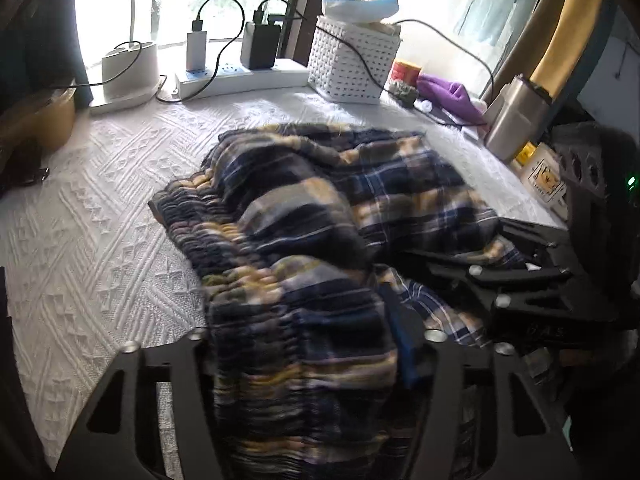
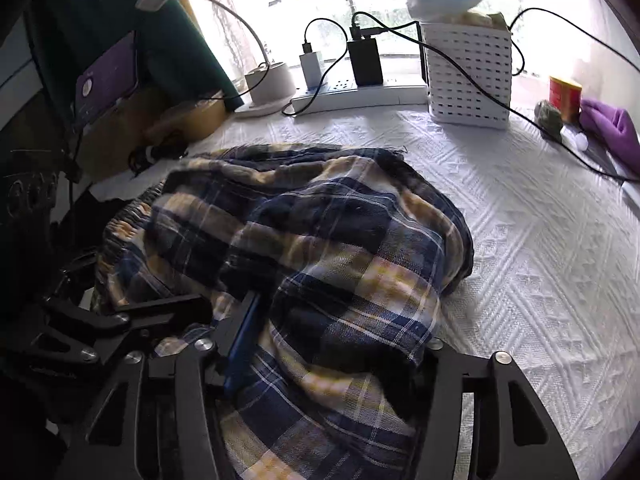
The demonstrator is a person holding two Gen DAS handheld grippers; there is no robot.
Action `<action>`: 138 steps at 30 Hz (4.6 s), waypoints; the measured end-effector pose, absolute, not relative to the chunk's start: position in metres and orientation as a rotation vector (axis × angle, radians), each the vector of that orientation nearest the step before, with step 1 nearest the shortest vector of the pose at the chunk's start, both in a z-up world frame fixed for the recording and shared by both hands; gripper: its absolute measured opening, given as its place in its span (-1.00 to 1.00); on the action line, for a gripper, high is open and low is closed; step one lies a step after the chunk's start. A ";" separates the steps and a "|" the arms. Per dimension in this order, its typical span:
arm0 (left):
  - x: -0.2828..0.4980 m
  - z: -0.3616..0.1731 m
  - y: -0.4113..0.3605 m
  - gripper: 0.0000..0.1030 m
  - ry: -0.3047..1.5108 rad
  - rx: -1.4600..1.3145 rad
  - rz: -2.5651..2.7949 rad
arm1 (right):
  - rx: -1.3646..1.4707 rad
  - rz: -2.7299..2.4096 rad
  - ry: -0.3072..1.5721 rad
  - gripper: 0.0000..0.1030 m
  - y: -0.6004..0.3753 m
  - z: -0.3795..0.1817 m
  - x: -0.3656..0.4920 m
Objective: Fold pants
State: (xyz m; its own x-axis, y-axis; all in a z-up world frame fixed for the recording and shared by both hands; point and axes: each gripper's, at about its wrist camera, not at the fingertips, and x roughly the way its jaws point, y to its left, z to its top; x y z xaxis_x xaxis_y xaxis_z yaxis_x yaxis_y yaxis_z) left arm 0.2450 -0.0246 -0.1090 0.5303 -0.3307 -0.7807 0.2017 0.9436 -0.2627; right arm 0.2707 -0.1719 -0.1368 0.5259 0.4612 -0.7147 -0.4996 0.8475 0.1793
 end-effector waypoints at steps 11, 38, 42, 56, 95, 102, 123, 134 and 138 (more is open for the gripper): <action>0.233 -0.092 -0.016 -0.32 0.931 -0.155 -0.310 | -0.065 0.569 0.793 -0.40 -0.169 -0.130 0.258; 0.139 0.026 0.013 -0.32 0.605 -0.082 -0.261 | -0.159 0.610 0.471 -0.41 -0.140 -0.016 0.161; 0.124 0.036 0.023 -0.32 0.578 -0.080 -0.245 | -0.173 0.624 0.436 -0.41 -0.130 -0.002 0.146; 0.071 0.059 0.066 -0.32 0.513 -0.101 -0.155 | -0.214 0.707 0.365 -0.41 -0.076 0.024 0.102; 0.047 0.008 0.186 -0.30 0.643 -0.173 -0.010 | -0.209 0.845 0.502 -0.41 0.067 -0.027 0.096; 0.080 -0.019 0.201 -0.29 0.732 -0.210 -0.006 | -0.179 0.830 0.587 -0.41 0.075 -0.054 0.139; 0.120 -0.082 0.234 -0.13 0.925 -0.296 0.047 | -0.101 0.837 0.841 -0.41 0.096 -0.132 0.231; 0.112 -0.081 0.258 0.34 0.949 -0.332 0.080 | -0.063 0.764 0.878 0.18 0.074 -0.135 0.256; 0.112 -0.077 0.262 0.37 0.952 -0.335 0.083 | -0.060 0.719 0.874 0.18 0.058 -0.136 0.262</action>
